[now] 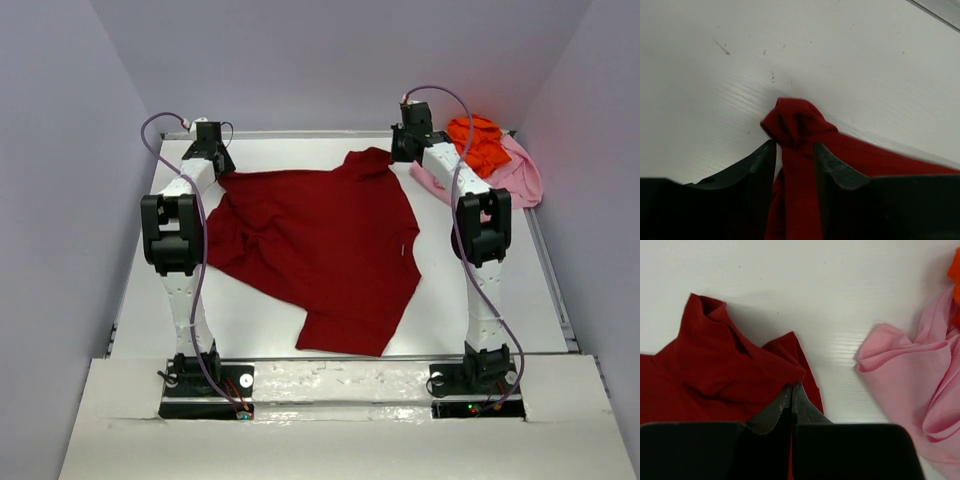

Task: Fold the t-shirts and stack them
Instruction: Flatten out the 1/3-folded T-shirt at the center of the board.

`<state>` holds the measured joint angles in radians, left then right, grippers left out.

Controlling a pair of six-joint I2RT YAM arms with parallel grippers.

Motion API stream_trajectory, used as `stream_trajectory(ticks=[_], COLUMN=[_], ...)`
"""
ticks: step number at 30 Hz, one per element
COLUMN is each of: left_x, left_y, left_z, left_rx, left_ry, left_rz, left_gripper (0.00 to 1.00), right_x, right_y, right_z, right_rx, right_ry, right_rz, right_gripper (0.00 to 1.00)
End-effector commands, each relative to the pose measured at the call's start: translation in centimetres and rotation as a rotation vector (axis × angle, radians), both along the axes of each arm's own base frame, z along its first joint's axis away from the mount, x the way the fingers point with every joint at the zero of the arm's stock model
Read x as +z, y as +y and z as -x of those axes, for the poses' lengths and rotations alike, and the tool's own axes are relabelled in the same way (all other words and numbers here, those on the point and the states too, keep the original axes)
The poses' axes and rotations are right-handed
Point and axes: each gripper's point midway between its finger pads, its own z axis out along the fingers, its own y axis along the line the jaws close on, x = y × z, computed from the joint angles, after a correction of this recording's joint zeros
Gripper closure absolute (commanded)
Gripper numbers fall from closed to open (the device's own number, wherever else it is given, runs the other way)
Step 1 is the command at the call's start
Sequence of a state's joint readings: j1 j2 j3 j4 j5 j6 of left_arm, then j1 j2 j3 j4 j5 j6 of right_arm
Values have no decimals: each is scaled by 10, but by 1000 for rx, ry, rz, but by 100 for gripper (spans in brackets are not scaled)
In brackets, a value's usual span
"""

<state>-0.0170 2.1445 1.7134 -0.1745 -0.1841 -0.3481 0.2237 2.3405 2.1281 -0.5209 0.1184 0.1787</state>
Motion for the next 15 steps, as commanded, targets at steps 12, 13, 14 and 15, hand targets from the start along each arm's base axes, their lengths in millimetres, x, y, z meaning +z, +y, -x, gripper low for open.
stream_trajectory(ticks=[12,13,14,15], left_x=[71,70,65,56], left_y=[4,4,5,6], left_z=[-19,-20,-23,-24], left_rx=[15,22,26,27], left_ry=[-204,-206,-200,-184], left_rz=[-13,-8,-13,-17], left_gripper=[37,37,37,37], right_x=[114,112,112,113], right_y=[12,13,14,15], right_z=[-8,-8,-8,-8], right_rx=[51,58,61,66], right_ry=[-310,-306,-307,-308], right_rz=[-83,-89,-93,-94], right_gripper=[100,100,100,100])
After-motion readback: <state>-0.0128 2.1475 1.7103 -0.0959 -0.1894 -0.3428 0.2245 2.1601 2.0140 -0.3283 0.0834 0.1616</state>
